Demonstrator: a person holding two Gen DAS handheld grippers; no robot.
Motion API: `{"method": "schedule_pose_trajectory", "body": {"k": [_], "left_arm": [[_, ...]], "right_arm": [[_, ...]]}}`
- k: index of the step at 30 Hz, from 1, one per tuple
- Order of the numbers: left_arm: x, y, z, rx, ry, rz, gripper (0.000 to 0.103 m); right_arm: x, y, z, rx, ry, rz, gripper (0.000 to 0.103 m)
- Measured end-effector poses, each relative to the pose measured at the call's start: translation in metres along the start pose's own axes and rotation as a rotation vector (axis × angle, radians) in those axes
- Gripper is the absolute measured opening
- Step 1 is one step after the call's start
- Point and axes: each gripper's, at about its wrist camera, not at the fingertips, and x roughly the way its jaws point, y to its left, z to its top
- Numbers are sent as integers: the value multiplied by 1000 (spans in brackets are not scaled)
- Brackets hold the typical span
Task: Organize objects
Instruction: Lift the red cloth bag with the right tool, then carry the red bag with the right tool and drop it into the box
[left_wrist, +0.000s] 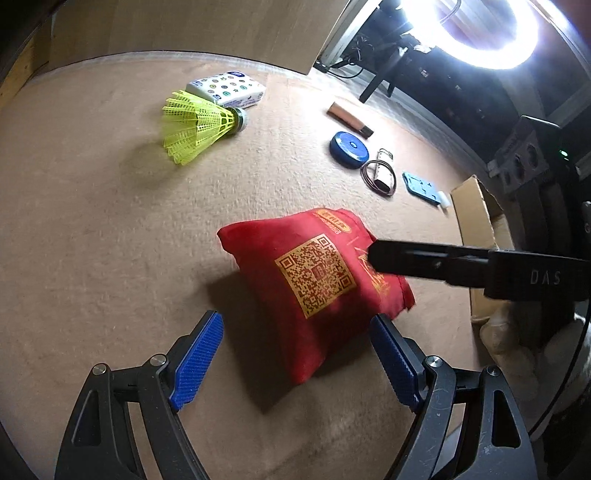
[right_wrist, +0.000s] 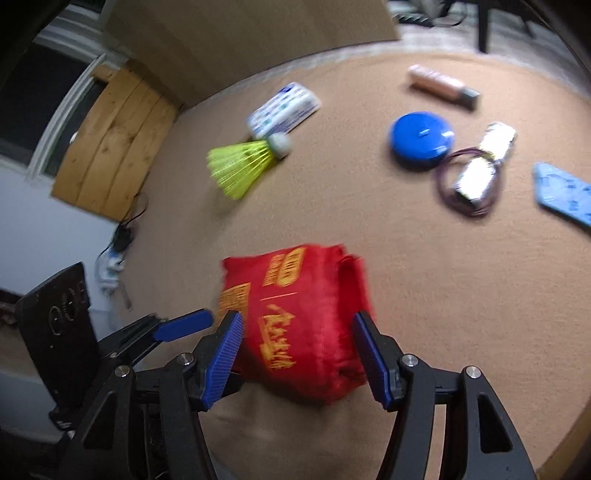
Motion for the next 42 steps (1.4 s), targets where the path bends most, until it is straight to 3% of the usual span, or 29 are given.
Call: {"method": "schedule_pose_trajectory", "body": {"k": [3, 9, 15, 18, 25, 34, 42], "left_arm": [[4, -2, 6, 0, -1, -8, 84], [13, -9, 9, 18, 18, -23, 82], [19, -16, 9, 46, 31, -32, 76], [20, -18, 10, 52, 28, -37, 72], [20, -32, 16, 82, 23, -41, 66], [30, -82, 28, 168, 21, -74, 66], [29, -160, 47, 304, -15, -150, 66]], "right_arm": [[-11, -13, 0, 31, -35, 5, 58], [-3, -14, -5, 31, 18, 69, 58], [6, -12, -7, 46, 10, 76, 58], [6, -11, -7, 37, 10, 80, 48], [-3, -12, -11, 29, -3, 72, 45], [-43, -33, -22, 62, -76, 49, 45], [-118, -63, -34, 100, -215, -1, 45]]}}
